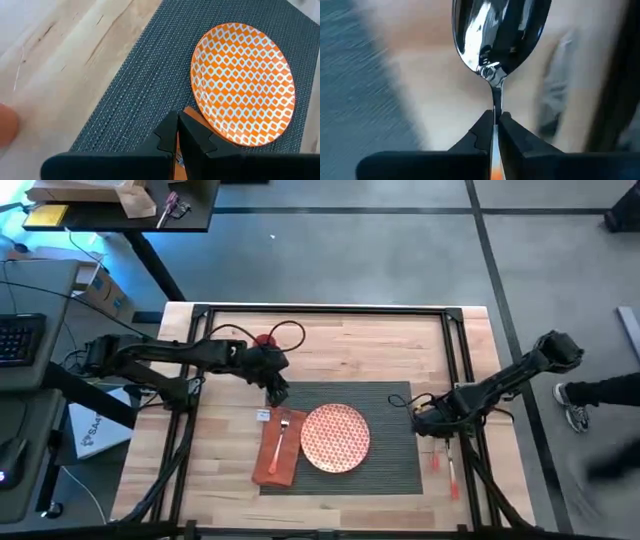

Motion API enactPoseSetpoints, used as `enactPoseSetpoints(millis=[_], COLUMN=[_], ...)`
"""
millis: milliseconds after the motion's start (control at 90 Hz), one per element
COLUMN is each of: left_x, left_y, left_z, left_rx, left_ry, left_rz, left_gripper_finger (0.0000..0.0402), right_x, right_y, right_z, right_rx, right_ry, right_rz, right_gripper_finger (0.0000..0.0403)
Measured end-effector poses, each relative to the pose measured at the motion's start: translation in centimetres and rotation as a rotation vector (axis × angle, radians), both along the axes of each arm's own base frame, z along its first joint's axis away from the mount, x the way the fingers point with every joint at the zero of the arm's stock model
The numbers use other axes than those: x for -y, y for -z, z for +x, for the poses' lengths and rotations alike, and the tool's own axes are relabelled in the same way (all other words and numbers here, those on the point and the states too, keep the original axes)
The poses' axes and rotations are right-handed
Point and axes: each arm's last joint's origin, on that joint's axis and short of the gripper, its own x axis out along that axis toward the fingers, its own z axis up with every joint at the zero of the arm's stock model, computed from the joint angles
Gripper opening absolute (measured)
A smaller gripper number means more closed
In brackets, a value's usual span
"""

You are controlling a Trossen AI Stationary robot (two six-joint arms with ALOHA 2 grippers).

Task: Set table place
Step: Put the orange spoon on the gray placemat to the right of the orange patterned plate

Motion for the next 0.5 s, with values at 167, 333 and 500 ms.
enactPoseSetpoints(millis=[167, 333, 500], left_x=[0.0, 0.0, 0.1], left_y=[0.0, 0.0, 0.0], left_z=[0.0, 0.0, 0.0], left_rx=[0.0, -0.001, 0.0], left_ry=[0.002, 0.029, 0.043], left_rz=[0.001, 0.02, 0.007], left_gripper_finger=[0.0, 0.0, 0.0], right_x=[-1.4, -2.5, -2.5], right_y=[-2.2, -1.5, 1.0], right_z=[3.5, 7.6, 10.8], right_rx=[0.177, 0.193, 0.134], right_ry=[0.042, 0.055, 0.047], right_rz=[0.012, -0.027, -0.063], right_gripper_finger=[0.0, 0.0, 0.0])
